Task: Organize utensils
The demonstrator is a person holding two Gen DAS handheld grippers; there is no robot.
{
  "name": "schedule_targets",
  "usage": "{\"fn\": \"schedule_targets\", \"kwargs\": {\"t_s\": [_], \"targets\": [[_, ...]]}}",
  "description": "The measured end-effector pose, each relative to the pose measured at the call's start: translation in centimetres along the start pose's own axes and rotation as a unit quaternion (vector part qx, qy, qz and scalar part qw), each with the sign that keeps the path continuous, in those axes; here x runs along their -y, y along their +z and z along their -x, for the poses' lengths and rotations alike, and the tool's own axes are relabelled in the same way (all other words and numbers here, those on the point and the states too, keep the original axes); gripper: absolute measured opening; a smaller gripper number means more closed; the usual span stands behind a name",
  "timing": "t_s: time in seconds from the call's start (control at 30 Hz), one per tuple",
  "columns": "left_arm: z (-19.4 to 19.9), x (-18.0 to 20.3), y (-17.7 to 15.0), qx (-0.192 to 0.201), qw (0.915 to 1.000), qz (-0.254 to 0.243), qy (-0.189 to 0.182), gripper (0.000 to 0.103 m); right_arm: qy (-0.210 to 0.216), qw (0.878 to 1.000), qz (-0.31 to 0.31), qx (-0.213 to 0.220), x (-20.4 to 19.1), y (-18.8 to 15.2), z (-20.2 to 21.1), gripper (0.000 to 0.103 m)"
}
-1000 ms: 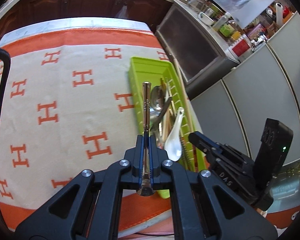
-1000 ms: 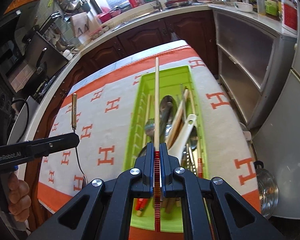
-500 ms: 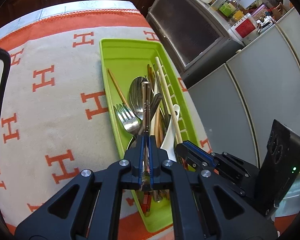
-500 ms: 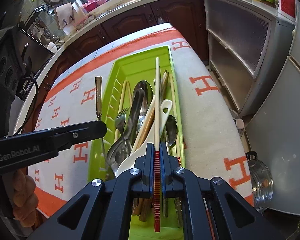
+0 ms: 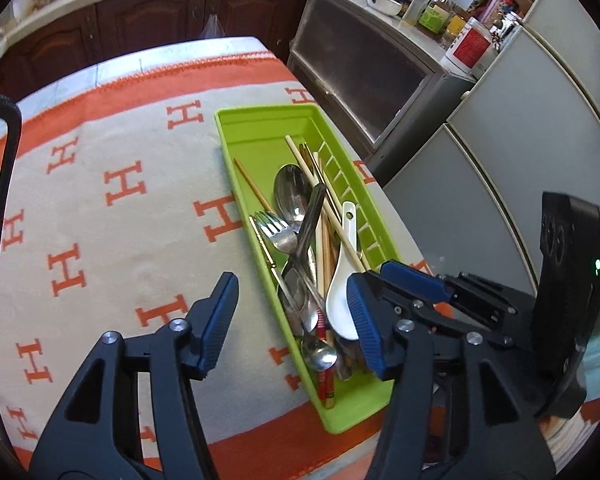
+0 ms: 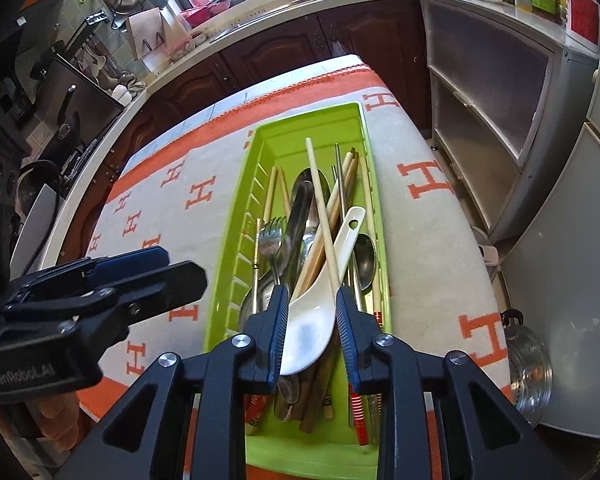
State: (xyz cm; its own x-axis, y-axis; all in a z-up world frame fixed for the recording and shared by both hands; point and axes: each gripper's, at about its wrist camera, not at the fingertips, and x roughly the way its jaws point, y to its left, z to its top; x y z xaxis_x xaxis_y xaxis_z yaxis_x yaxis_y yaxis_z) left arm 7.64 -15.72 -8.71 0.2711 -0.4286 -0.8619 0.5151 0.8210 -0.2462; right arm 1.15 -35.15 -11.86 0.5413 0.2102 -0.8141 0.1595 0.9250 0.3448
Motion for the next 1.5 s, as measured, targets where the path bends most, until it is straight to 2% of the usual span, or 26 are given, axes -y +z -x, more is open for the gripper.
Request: {"fn": "schedule_targets", "kwargs": {"t_s": [0.3,0.4,0.6,0.77,0.97,1.17,1.23,1.3,1.5], "targets": [[4.6,-1.5,-3.0,0.023,0.9996,0.013,0.01,0.054,0.008,1.0,0.016,0.012,-1.5,-0.8,2.4,0.025],[5.7,-2.2,-4.1,0.031,0.9989,0.021,0.027,0.058,0.011,1.0,0.018,0.016,-2.0,-1.3,3.2,0.025],[8.4,-3.8,-5.6,0.056,0.9956,0.053,0.053,0.058,0.018,0.999,0.025,0.019,-3.2,-2.3,4.8,0.025],[11.3,-3.8,-6.9,0.086,0.9886,0.044,0.115,0.058,0.029,0.998,0.037,0.03,-5.0,-3.0,7.0,0.025],[14.7,-4.1,-7.5,0.115,0.9777,0.053,0.168,0.059,0.046,0.996,0.052,0.05,-7.7,-3.5,10.4,0.027],[18.0,-4.6,-7.4,0.145,0.964,0.077,0.209,0.061,0.044,0.992,0.074,0.097,-10.8,-3.1,14.9,0.045],[19.2,-4.7,-7.5,0.158,0.9592,0.085,0.219,0.07,0.045,0.99,0.077,0.11,-11.5,-2.8,16.2,0.053],[20.2,-4.7,-7.7,0.17,0.9535,0.094,0.231,0.076,0.047,0.989,0.078,0.12,-12.3,-2.4,17.4,0.055],[22.1,-4.4,-8.5,0.195,0.9434,0.105,0.248,0.085,0.053,0.985,0.093,0.137,-14.5,-2.3,20.3,0.066]]}}
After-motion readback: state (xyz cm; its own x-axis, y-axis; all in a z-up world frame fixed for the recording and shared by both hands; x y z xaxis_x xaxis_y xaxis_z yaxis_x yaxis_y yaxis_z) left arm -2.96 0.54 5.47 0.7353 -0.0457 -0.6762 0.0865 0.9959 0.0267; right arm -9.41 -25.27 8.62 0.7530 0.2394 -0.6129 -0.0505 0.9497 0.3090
